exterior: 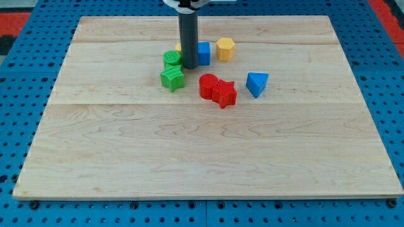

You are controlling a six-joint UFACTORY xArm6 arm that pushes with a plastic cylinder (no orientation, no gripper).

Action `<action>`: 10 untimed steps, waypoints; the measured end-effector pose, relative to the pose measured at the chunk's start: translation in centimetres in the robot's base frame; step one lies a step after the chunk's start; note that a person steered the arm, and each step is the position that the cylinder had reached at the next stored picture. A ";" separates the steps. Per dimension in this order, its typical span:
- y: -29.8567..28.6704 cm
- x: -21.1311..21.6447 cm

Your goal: Push the yellow hexagon into the blue cube

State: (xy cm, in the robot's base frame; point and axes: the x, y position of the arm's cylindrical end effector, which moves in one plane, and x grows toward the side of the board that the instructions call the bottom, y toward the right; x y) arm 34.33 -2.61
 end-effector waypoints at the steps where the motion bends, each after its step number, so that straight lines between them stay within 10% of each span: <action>1: 0.5 -0.2; 5: 17.1 -1.0; 10: 11.2 -7.3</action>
State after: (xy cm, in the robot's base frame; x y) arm 27.08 8.54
